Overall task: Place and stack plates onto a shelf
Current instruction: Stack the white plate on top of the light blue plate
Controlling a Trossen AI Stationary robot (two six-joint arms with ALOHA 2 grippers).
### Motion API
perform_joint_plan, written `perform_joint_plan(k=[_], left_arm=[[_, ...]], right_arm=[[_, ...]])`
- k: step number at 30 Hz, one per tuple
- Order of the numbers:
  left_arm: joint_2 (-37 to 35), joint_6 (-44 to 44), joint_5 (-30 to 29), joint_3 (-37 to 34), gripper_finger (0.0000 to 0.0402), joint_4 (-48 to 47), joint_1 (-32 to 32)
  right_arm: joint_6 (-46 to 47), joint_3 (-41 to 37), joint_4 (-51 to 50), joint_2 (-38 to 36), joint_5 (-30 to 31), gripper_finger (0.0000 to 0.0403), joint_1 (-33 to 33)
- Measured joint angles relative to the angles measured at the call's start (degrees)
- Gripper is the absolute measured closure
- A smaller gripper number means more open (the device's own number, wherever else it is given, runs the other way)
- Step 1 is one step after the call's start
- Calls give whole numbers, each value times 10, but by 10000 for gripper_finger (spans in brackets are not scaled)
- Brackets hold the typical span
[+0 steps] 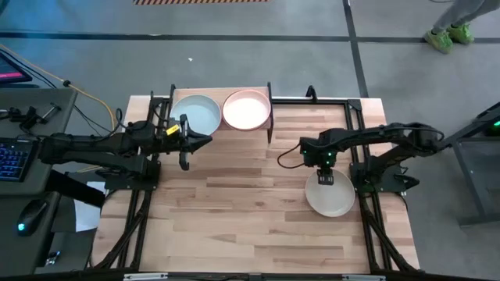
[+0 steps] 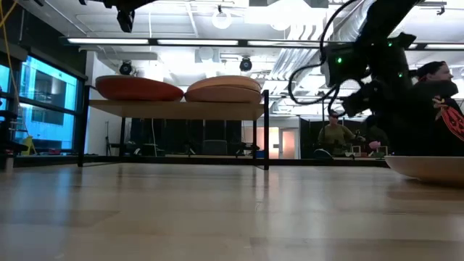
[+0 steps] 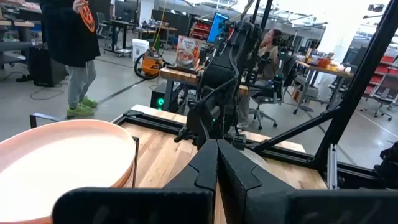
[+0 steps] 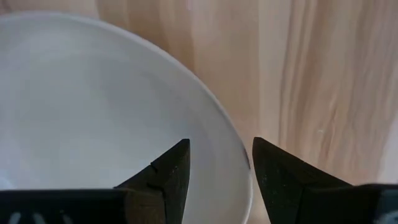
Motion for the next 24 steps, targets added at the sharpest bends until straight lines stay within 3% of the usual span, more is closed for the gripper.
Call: perform_joint_plan(k=[8,16,24], left_arm=[[4,0,0,0,401,0,0],[-4,0,0,0,402,6,0],[-48,0,7,0,402,56,0]], right_arm=[[1,0,-1,31,3,261,-1],[2,0,-5,48,1,391,-1],[49,0,-1,20,-71,400,-1]])
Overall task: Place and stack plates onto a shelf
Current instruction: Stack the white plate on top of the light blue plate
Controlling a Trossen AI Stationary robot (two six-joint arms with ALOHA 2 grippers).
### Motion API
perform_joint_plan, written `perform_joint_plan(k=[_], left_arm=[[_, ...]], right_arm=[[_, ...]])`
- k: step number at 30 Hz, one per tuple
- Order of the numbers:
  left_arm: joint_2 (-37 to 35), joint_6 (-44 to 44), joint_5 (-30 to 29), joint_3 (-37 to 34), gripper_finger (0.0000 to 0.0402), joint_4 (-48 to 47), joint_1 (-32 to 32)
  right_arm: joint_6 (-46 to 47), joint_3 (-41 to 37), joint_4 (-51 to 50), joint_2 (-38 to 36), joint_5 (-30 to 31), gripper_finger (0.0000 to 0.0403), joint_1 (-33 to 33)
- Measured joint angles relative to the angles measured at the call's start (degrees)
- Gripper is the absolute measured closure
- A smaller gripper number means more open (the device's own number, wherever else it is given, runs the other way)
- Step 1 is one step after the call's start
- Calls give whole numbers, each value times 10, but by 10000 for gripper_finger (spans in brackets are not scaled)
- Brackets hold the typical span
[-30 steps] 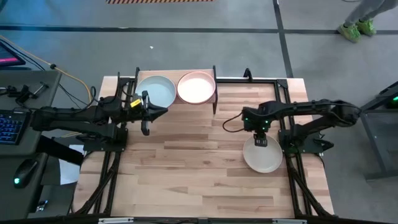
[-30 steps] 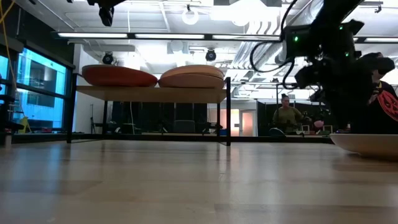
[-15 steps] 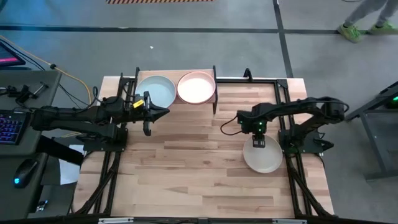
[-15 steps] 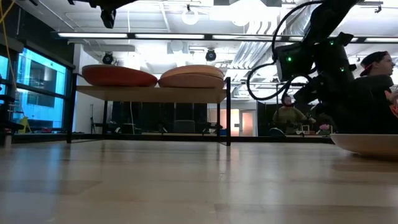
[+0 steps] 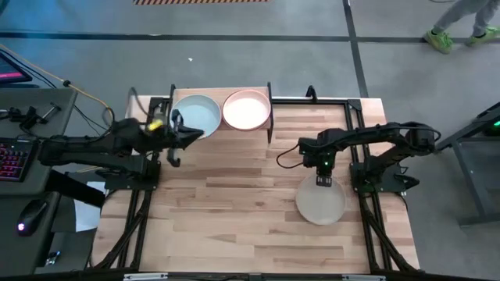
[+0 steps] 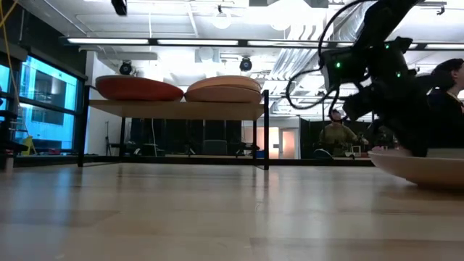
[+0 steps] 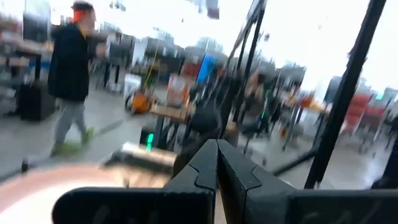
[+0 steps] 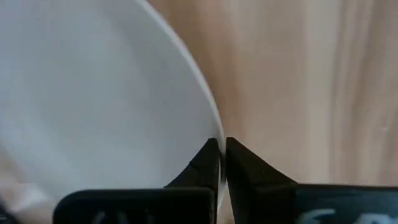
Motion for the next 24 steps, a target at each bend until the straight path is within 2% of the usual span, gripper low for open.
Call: perform_joint_plan(k=[5,9,16,18,21,24], left_arm=[[-54,0,-1,0,401,43,0],[-91,0,-9,0,402,46,0],[-104,0,-56,0,402,44,0],[-100,0,-63,0,402,46,0],[-95,-9,-72,0,402,56,0],[-89,-33,-72,0,402,120,0]], right_arm=[[39,3,-3,-59,-86,402,0],[99,46,13,-98,-135,402,8],[182,194,149,-74,-112,403,48],[208,245,184,-46,-101,403,51],[243,336,206,8,-52,403,49],[252,436,205,72,-17,403,34]])
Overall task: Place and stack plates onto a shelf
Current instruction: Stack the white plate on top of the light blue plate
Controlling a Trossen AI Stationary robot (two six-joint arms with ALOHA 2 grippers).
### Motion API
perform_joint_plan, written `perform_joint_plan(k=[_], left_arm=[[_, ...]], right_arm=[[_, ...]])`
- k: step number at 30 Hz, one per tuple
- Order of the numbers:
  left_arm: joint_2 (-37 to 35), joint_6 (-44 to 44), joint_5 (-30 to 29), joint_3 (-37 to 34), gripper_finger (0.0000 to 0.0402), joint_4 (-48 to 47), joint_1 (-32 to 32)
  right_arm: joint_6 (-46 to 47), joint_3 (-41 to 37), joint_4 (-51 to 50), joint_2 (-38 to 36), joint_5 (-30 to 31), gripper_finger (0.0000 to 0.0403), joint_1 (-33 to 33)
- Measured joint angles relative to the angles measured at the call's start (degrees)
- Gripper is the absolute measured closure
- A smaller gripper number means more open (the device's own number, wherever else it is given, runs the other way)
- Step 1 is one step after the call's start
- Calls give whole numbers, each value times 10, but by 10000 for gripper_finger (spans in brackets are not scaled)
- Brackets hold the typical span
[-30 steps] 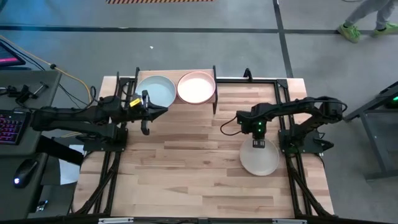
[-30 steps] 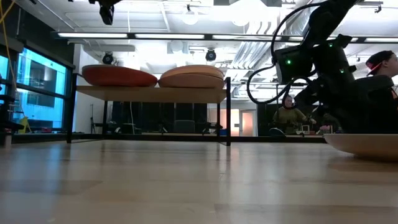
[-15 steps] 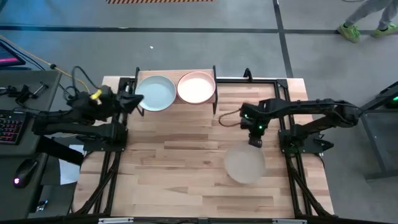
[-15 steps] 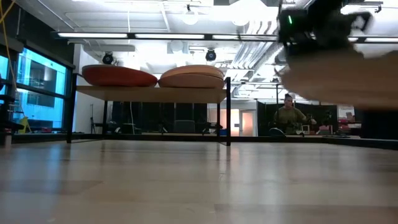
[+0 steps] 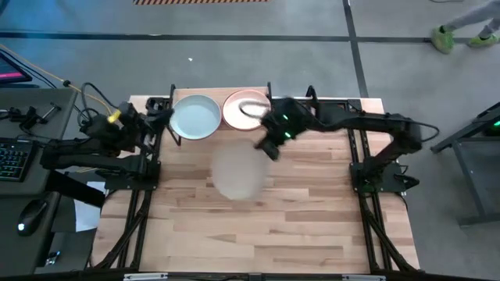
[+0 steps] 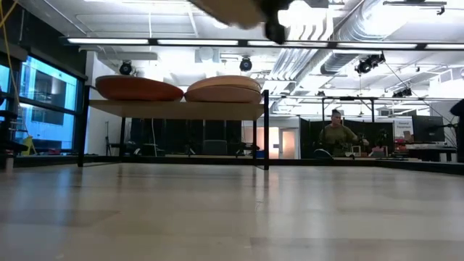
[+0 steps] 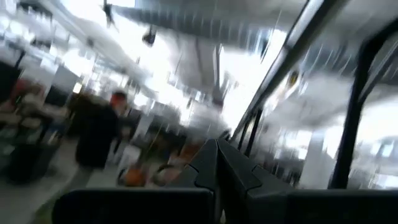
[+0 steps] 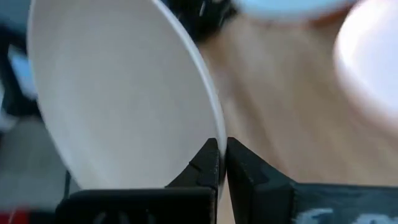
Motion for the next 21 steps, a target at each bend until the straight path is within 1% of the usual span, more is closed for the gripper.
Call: perform_joint_plan(k=[2,5,9,12,16,21], left_arm=[[2,6,5,0,401,55,0],[0,31,32,1,401,107,0],[0,34,40,0,402,101,0],[-1,33,41,0,401,96,0],[0,33,41,0,402,88,0],[0,33,41,0,402,88,0]], right_arm=[[8,67,0,43,11,403,-18],[18,167,-8,109,16,403,-49],[34,291,-29,199,48,403,-86],[67,367,-39,261,57,403,-107],[114,440,-40,331,57,403,-120],[148,488,-40,388,52,403,-121]])
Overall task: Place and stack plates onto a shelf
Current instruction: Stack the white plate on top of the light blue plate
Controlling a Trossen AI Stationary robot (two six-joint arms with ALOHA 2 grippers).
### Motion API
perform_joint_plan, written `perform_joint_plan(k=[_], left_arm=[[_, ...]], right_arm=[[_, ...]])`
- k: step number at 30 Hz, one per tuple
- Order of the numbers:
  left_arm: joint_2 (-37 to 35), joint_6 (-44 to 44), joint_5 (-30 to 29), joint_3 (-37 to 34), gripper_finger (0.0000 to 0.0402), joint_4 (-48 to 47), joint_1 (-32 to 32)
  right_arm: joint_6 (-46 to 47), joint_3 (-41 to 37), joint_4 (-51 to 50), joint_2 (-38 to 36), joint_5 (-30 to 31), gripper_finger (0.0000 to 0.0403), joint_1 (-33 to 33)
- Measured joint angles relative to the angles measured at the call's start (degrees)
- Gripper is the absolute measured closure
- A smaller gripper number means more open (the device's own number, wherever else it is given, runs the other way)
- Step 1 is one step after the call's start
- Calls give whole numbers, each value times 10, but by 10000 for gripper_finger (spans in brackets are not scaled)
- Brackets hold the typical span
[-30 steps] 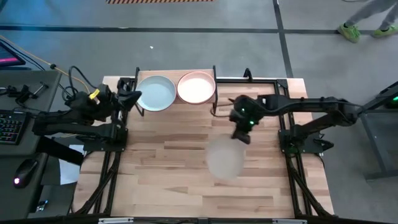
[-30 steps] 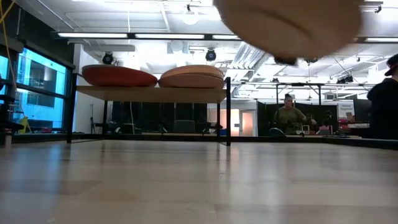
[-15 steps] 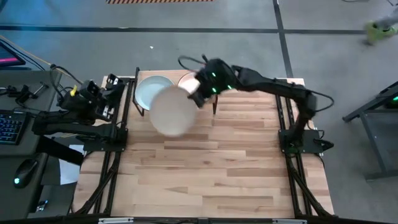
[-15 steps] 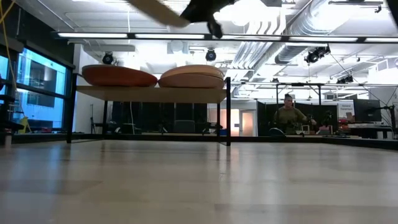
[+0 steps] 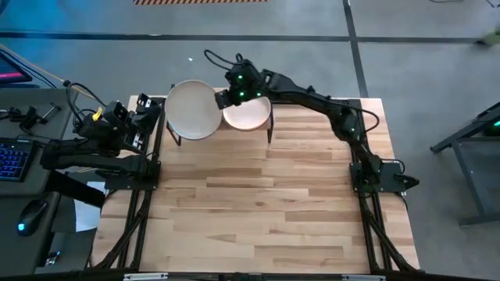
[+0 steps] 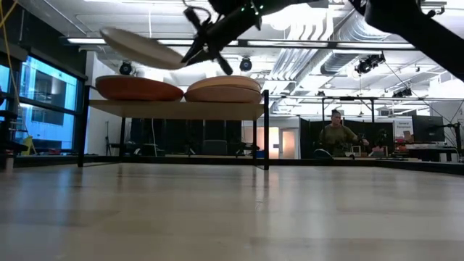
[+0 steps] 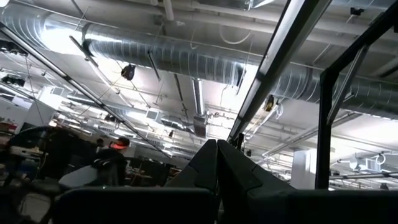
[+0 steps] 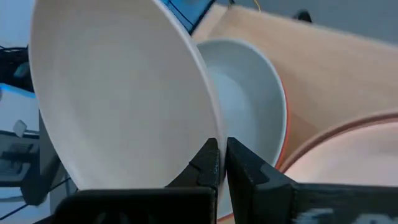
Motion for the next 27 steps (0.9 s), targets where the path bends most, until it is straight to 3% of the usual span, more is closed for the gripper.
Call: perform_joint_plan(k=[12,21,27], left_arm=[[0,0,0,0,402,-11,0],[0,0,0,0,402,-21,0],[0,0,0,0,401,-21,0]], right_arm=[[39,4,-1,26,13,393,-9],[4,4,4,26,-3,287,-9],[-50,4,-2,25,-70,233,-14]])
